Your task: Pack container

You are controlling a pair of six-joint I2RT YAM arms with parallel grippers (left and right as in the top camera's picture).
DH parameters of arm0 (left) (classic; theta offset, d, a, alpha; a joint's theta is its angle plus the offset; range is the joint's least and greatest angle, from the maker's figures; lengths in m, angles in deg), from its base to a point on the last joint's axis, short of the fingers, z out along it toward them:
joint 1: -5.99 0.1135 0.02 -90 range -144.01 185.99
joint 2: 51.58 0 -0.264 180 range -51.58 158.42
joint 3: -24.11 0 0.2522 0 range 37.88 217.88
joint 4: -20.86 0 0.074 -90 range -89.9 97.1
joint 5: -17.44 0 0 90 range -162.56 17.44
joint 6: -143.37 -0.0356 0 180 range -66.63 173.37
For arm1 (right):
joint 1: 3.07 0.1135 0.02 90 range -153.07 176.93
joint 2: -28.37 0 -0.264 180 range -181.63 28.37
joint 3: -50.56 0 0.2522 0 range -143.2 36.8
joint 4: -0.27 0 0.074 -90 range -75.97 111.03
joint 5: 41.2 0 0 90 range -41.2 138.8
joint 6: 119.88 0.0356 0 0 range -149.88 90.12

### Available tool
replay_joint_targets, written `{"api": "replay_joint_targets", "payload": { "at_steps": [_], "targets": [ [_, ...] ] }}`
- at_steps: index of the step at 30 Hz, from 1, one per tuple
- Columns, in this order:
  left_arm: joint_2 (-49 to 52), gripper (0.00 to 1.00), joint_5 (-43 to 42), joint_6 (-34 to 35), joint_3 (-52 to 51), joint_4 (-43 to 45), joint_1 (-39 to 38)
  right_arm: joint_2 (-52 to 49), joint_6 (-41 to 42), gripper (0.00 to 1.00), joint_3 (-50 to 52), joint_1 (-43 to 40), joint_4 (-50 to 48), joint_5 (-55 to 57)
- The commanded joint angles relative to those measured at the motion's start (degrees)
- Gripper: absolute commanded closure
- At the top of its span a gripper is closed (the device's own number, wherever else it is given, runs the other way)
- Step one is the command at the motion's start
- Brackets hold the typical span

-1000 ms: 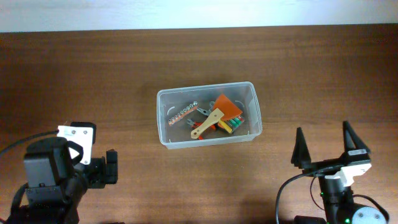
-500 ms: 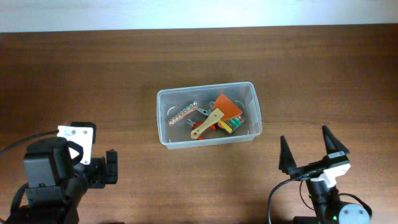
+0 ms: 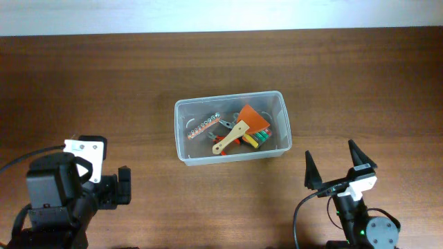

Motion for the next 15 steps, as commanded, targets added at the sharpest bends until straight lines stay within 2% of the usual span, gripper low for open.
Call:
{"api": "replay_joint_targets", "payload": {
  "at_steps": [1,8,15],
  "targets": [
    [-0.28,0.01,-0.66,0.70,0.00,0.09,0.20,0.72,-0.57,0.01,2.51,0.61,-0.81,2.38],
    [-0.28,0.01,-0.66,0.70,0.00,0.09,0.20,0.72,-0.57,0.01,6.51,0.61,-2.29,6.86],
    [-0.28,0.01,-0.66,0.70,0.00,0.09,0.20,0.72,-0.55,0.01,6.80,0.50,1.88,9.14]
  ]
}}
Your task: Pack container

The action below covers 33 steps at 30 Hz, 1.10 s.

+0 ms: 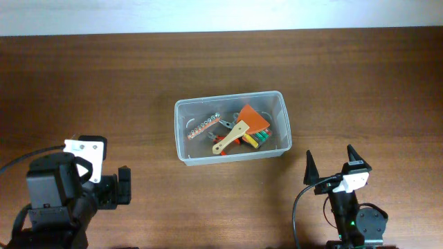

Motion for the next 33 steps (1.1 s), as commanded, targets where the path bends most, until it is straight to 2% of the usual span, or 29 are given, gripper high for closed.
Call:
{"api": "replay_joint_targets", "payload": {
  "at_steps": [1,3,33],
  "targets": [
    [-0.28,0.01,-0.66,0.70,0.00,0.09,0.20,0.72,0.07,0.01,0.42,0.46,2.08,2.14],
    [-0.28,0.01,-0.66,0.70,0.00,0.09,0.20,0.72,0.07,0.01,0.42,0.46,4.66,2.21],
    [-0.28,0.01,-0.66,0.70,0.00,0.09,0.20,0.55,0.07,0.01,0.42,0.46,4.33,2.34]
  ]
}}
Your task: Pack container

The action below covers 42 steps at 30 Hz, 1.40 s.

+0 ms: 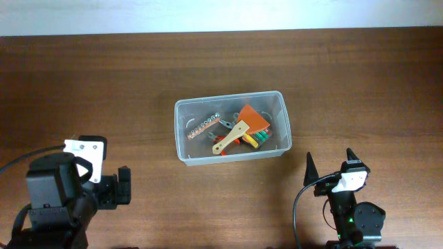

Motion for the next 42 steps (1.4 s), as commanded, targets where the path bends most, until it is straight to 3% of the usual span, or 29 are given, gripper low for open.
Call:
{"api": "replay_joint_targets", "payload": {
  "at_steps": [1,9,13,18,24,30,35,42],
  "targets": [
    [-0.28,0.01,-0.66,0.70,0.00,0.09,0.20,0.50,0.09,0.02,0.31,0.46,0.31,0.92],
    [-0.42,0.01,2.01,0.48,0.00,-0.28,0.20,0.50,0.09,0.01,0.31,0.46,0.31,0.92],
    [-3.39,0.01,-0.72,0.50,-0.46,1.77,0.20,0.50,0.09,0.01,0.31,0.46,0.31,0.92],
    [-13.57,0.01,-8.50,0.48,-8.02,22.53,0.20,0.50,0.09,0.01,0.31,0.46,0.31,0.92],
    [-24.50,0.01,-8.98,0.50,-21.16,43.60,0.20,0.50,0.09,0.01,0.31,0.46,0.31,0.92],
    [-28.57,0.01,-9.38,0.55,-34.64,64.78,0.17,0.50,0.09,0.01,0.31,0.46,0.31,0.92],
    [-30.10,0.01,-14.36,0.55,-41.86,74.20,0.17,0.50,0.09,0.01,0.31,0.46,0.31,0.92],
    [-38.95,0.01,-14.99,0.55,-51.76,77.15,-1.07,0.50,0.09,0.01,0.31,0.46,0.31,0.92]
  ]
}}
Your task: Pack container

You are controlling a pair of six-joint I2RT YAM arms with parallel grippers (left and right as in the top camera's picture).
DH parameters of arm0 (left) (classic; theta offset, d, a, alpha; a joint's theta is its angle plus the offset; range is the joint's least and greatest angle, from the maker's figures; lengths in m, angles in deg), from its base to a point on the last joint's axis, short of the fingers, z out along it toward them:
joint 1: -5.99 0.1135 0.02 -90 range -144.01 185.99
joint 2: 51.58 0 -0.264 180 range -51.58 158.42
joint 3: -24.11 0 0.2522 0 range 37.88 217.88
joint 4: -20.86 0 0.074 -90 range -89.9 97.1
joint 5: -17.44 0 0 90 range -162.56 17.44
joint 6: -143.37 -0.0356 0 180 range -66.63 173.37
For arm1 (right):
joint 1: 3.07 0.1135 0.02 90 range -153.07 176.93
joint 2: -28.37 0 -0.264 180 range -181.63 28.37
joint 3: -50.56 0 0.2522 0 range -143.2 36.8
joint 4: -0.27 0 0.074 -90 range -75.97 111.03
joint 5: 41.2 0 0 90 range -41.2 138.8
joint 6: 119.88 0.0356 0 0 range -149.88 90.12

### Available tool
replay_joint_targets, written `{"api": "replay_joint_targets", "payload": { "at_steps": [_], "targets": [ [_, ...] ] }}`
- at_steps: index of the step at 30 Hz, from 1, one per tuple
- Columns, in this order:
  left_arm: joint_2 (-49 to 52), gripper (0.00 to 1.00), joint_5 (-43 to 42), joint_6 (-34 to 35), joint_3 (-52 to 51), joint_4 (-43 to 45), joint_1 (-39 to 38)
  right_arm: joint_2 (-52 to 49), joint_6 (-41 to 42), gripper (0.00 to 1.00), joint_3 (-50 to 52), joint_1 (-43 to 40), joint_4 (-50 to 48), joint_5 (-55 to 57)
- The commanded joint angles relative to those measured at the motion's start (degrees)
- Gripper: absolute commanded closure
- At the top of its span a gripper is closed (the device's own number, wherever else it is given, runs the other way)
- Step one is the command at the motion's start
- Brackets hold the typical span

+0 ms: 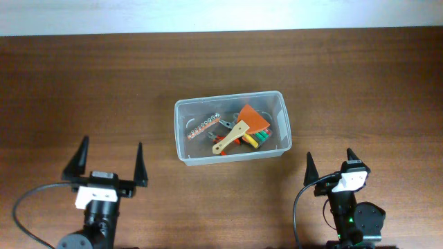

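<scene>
A clear plastic container stands at the middle of the wooden table. Inside it lie a brush with a wooden handle and orange bristles, a strip of metal sockets, pliers and some red, green and yellow pieces. My left gripper is near the front left edge, open, fingers spread wide and pointing away from me, holding nothing. At the front right my right gripper is open too, empty, just below the container's right corner.
The wooden table runs wide around the container. A pale wall strip borders its far edge. Black cables trail from both arm bases at the front.
My left arm has swung from a folded pose with its wrist turned sideways to pointing forward, fingers spread open. The right arm and the container's contents have not moved.
At first the left arm sat folded at the front left and the right gripper stood open near the front right. The right gripper then drew back a little toward the front edge. By now the left gripper points forward, open. The container's contents stayed the same throughout.
</scene>
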Motion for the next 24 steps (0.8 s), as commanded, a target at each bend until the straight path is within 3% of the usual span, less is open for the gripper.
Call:
{"api": "replay_joint_targets", "payload": {
  "at_steps": [1,5,16,24],
  "targets": [
    [-7.82,0.01,-1.81,0.55,-6.75,0.79,-1.68,0.48,0.09,0.01,0.31,0.46,0.31,0.76],
    [-11.76,0.01,-0.35,0.74,-10.19,0.96,-2.51,0.48,0.09,0.01,0.31,0.46,0.31,0.76],
    [-11.69,0.01,15.45,3.54,-14.60,0.76,-2.49,0.48,0.09,0.01,0.31,0.46,0.31,0.76],
    [-11.69,0.01,16.31,3.56,-19.85,0.74,-2.45,0.48,0.09,0.01,0.31,0.46,0.31,0.76]
  ]
}}
